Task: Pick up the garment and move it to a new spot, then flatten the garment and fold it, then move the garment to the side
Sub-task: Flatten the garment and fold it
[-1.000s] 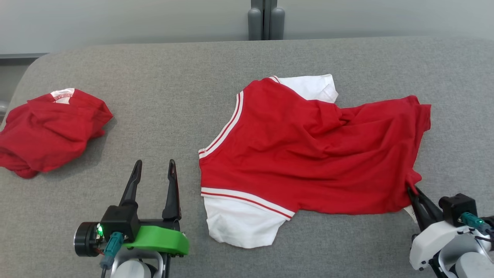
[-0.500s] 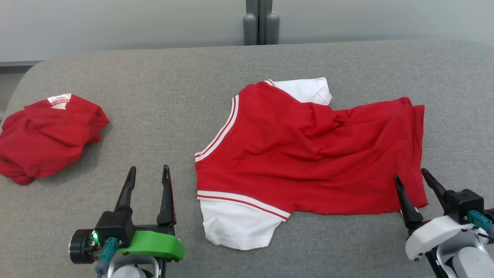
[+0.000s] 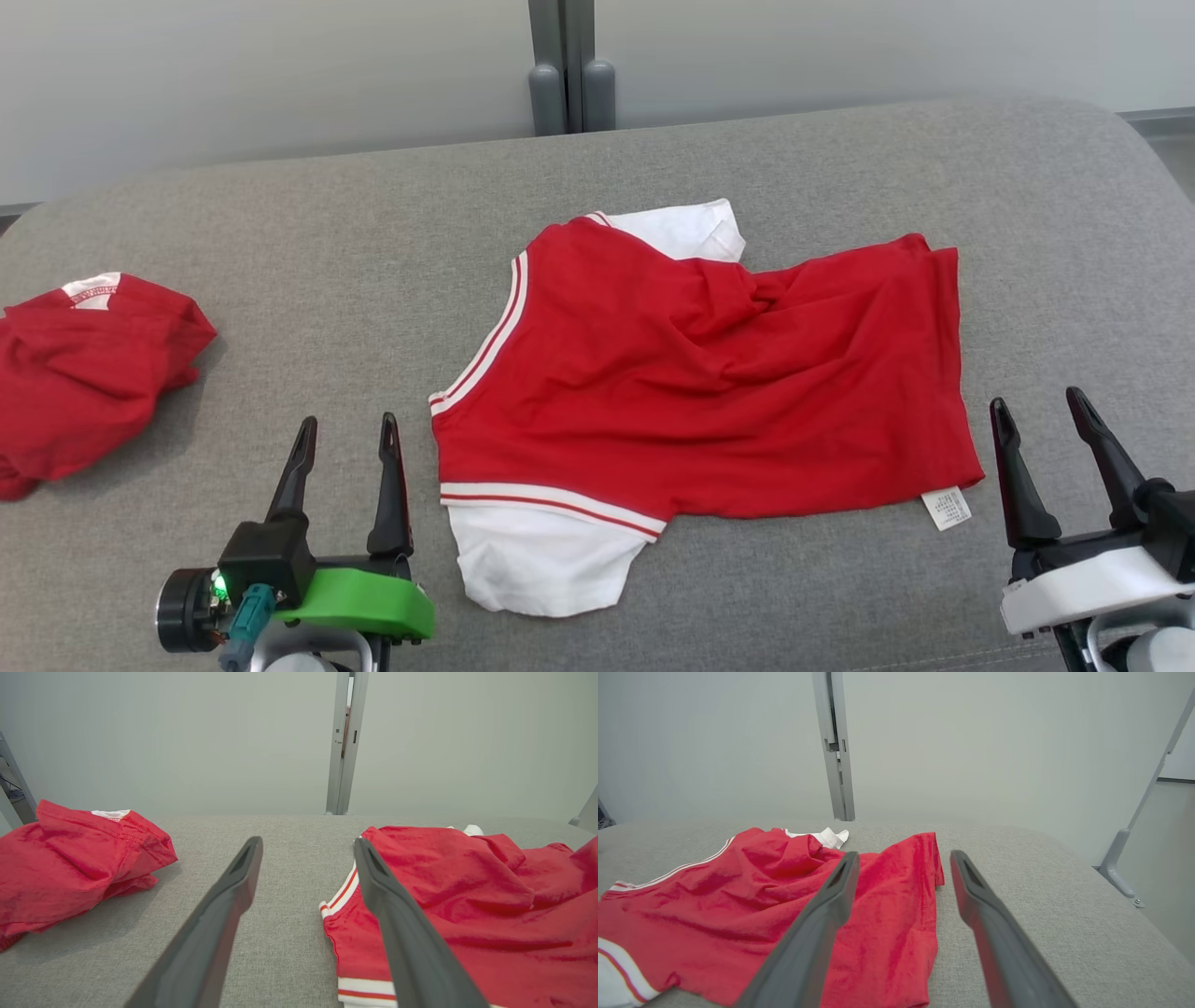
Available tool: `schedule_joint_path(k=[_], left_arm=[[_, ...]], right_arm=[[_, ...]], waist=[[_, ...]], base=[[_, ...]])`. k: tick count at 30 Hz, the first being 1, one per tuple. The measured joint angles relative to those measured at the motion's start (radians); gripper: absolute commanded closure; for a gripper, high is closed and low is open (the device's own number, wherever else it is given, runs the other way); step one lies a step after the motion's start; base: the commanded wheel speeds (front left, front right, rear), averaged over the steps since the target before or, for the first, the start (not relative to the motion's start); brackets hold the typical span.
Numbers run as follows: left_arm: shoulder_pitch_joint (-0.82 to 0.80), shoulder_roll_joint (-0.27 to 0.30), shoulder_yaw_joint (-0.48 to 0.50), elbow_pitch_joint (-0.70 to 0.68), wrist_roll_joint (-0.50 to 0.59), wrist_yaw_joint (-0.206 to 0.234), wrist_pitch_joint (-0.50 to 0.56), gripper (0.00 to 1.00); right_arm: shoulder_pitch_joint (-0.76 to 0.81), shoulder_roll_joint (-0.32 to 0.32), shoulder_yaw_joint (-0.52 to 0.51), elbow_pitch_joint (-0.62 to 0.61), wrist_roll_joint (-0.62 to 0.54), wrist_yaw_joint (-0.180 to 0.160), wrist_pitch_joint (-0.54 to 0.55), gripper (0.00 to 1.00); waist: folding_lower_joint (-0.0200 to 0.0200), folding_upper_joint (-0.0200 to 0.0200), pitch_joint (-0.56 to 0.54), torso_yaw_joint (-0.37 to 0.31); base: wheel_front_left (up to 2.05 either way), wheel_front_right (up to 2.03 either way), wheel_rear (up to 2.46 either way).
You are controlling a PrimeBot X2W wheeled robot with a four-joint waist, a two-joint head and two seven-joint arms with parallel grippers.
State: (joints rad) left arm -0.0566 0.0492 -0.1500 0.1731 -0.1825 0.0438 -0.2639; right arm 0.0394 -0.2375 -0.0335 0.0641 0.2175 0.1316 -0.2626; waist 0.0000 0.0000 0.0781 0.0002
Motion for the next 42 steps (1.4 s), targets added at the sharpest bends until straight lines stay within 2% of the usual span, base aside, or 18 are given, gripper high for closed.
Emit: schedule_joint_path(k=[10,23,30,31,32,33,34,39,42], left_arm=[[-0.009,0.0,0.005,0.098,0.013,-0.036,0.0,0.0],[-0.138,0.004,-0.008,0.402,0.019,-0.098,0.0,0.0],[-0.198,0.003,-0.021,0.55,0.008,-0.107,0.0,0.0],[-0.218,0.003,-0.027,0.581,0.001,-0.114,-0.001,0.15],[-0.226,0.003,-0.031,0.591,-0.001,-0.117,-0.001,0.58],[-0.233,0.003,-0.033,0.594,-0.003,-0.121,-0.001,0.87],[-0.242,0.002,-0.035,0.595,-0.006,-0.123,-0.001,1.0],[-0.253,0.001,-0.039,0.592,-0.016,-0.124,-0.001,1.0],[-0.253,0.0,-0.007,0.556,-0.026,-0.11,-0.001,1.0]], right_arm=[[0.027,0.022,0.023,-0.033,-0.01,0.0,0.0,0.0],[-0.01,0.019,0.068,-0.038,-0.002,0.0,0.0,0.0],[-0.028,0.01,0.067,-0.028,0.009,0.0,0.0,0.0],[-0.031,0.009,0.067,-0.027,0.009,0.0,0.0,0.0],[-0.032,0.009,0.066,-0.027,0.009,0.0,0.0,0.0],[-0.033,0.01,0.065,-0.026,0.009,0.0,0.0,0.0],[-0.034,0.01,0.063,-0.026,0.009,0.0,0.0,0.0],[-0.037,0.009,0.058,-0.024,0.009,0.0,0.0,0.0],[-0.039,0.008,0.053,-0.022,0.01,0.0,0.0,0.0]], waist=[[0.0,0.0,0.005,-0.03],[0.0,0.0,0.049,-0.086],[0.0,0.0,0.077,-0.106],[0.0,0.0,0.081,-0.109],[0.0,0.0,0.083,-0.109],[0.0001,0.0,0.084,-0.109],[0.0,0.0,0.084,-0.109],[0.0,0.0,0.083,-0.101],[0.0,0.0,0.081,-0.094]], base=[[0.0,0.0,0.0],[0.0,0.0,0.0],[0.0,0.0,0.0],[0.0,0.0,0.0],[0.0,0.0,0.0],[0.0,0.0,0.0],[0.0,0.0,0.0],[0.0,0.0,0.0],[0.0,0.0,0.0]])
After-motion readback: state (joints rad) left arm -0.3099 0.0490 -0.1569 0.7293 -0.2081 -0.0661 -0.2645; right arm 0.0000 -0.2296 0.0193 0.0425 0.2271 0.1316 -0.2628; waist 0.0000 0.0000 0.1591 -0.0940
